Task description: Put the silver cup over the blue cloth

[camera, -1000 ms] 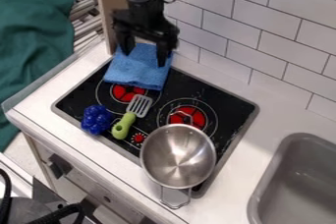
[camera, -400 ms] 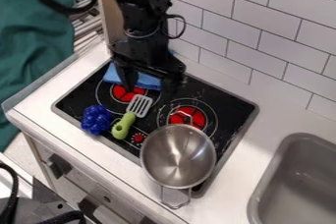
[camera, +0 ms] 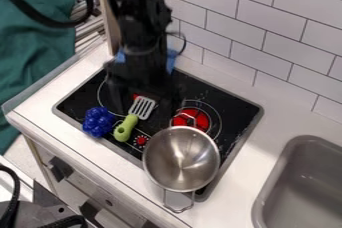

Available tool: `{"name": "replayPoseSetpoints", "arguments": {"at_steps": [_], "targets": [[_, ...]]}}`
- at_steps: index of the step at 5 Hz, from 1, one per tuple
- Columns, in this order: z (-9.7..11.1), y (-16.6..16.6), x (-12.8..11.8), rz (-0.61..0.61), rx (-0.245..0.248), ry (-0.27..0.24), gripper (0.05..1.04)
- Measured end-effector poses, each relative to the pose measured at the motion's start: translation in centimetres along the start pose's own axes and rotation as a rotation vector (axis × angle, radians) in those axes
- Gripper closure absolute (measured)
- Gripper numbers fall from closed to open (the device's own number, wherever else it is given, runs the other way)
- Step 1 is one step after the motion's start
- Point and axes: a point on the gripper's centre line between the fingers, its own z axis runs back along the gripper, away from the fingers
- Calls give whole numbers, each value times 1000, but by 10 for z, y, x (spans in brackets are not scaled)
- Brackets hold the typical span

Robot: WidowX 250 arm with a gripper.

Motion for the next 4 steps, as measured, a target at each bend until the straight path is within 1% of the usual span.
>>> {"name": "replayPoseSetpoints", "arguments": {"at_steps": [1,2,3,4], "targets": [[-10,5,-7,-1,18,34,85],[-24,7,-16,24,34,64,85],[-40,5,-20,44,34,106,85],[-51,3,-17,62,23,117,85]]}}
